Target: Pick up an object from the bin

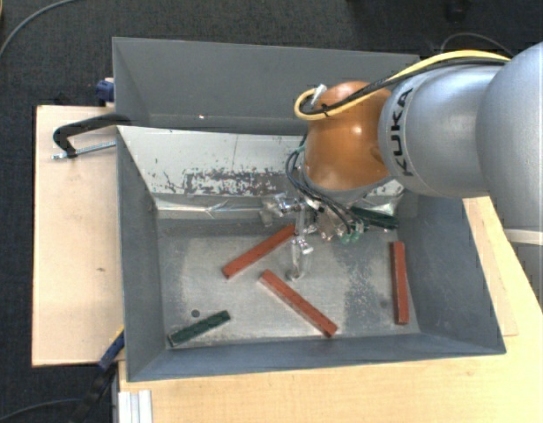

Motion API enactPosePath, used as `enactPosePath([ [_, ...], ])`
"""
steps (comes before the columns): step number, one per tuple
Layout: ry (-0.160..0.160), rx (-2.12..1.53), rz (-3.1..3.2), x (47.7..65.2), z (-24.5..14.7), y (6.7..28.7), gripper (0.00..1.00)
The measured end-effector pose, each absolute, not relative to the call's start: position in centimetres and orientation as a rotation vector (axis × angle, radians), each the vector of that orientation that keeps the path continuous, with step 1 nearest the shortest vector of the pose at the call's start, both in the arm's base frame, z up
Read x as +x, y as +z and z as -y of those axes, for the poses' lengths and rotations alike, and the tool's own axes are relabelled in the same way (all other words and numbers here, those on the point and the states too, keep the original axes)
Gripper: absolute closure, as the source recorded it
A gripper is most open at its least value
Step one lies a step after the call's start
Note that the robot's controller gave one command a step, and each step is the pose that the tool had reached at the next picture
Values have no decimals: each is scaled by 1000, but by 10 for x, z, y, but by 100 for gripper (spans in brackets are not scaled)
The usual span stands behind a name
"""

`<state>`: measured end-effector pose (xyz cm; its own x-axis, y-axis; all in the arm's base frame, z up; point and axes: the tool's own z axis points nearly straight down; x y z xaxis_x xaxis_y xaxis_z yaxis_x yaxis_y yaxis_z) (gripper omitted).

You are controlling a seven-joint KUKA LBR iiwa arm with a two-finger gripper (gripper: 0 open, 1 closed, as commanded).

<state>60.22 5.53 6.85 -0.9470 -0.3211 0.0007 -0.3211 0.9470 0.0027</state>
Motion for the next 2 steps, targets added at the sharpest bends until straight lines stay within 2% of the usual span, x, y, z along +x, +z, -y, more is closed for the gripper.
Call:
enactPosePath([
  [1,-3,510,3102,603,-56,70,0],
  [2,-3,509,3102,603,-56,70,100],
])
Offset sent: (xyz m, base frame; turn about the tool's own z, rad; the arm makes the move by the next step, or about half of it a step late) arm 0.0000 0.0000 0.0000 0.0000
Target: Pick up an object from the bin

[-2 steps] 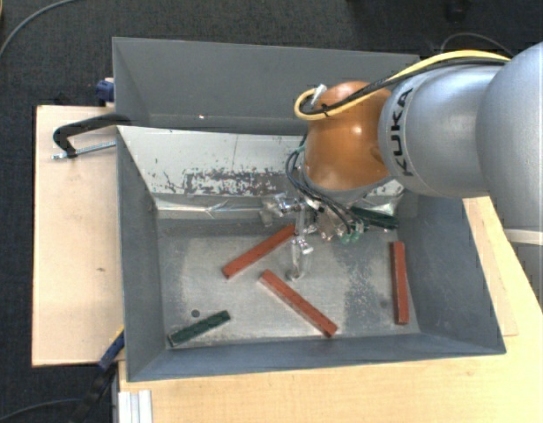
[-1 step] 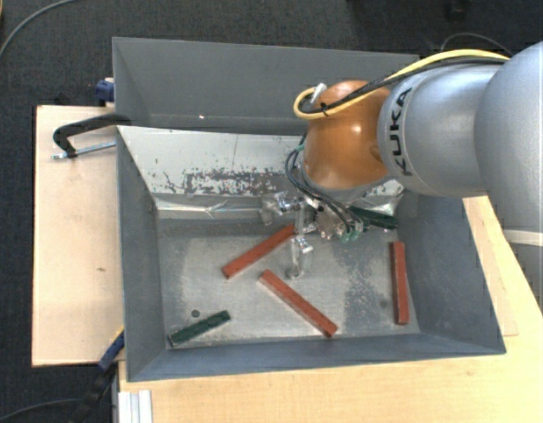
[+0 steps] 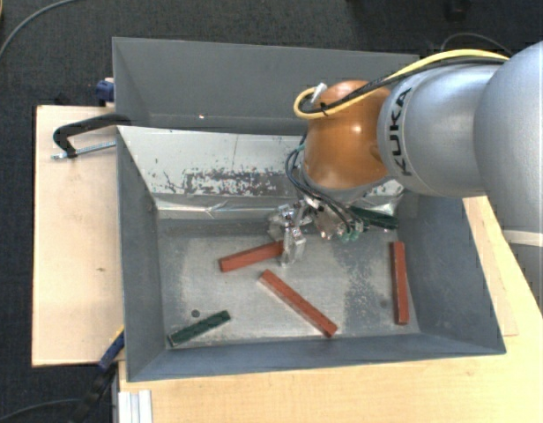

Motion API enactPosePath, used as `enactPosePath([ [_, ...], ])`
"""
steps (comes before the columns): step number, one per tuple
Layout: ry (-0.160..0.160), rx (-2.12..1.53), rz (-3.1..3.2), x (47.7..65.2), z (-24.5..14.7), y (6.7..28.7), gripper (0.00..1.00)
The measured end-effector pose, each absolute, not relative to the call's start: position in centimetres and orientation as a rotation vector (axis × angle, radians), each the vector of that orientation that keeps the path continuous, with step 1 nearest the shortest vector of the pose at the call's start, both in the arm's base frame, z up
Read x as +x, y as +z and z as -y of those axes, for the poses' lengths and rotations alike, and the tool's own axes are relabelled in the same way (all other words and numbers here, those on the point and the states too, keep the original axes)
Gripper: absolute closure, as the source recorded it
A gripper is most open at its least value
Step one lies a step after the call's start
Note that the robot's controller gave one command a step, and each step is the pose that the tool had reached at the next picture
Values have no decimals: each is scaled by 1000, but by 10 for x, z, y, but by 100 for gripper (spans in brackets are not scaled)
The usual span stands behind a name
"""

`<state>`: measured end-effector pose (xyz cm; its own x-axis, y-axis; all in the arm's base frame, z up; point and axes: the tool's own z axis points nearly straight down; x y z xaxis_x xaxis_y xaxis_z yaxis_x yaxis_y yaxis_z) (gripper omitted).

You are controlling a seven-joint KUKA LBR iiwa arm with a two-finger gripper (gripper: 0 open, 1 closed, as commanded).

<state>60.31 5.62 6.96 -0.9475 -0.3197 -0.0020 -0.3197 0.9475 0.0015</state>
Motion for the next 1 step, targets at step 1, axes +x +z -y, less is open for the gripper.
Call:
enactPosePath([
  [1,0,-506,-3084,606,-58,197,100],
])
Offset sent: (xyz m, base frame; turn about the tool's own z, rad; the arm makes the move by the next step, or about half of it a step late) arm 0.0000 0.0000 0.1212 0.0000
